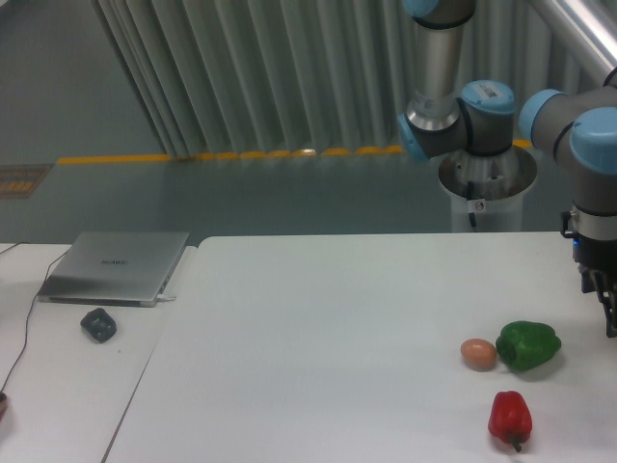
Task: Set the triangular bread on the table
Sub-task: 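Move the gripper up and out of view beside the table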
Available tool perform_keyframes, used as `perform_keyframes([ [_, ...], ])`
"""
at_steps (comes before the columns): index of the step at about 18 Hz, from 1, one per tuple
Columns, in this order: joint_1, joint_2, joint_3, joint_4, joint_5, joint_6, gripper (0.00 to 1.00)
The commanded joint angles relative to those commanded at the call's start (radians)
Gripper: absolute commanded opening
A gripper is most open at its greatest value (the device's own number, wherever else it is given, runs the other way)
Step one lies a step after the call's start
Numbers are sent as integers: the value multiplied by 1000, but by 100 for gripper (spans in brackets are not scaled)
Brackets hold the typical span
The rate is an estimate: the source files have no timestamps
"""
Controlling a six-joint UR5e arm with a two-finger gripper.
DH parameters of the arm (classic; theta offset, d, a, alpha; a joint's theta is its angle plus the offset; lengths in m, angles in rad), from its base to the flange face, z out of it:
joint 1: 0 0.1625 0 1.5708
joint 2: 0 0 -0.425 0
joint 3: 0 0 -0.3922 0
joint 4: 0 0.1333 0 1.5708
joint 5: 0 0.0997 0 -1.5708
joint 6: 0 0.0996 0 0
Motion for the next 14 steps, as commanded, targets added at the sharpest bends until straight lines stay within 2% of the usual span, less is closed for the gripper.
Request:
perform_keyframes([
  [14, 49, 6, -26, 8, -12, 6, 100],
])
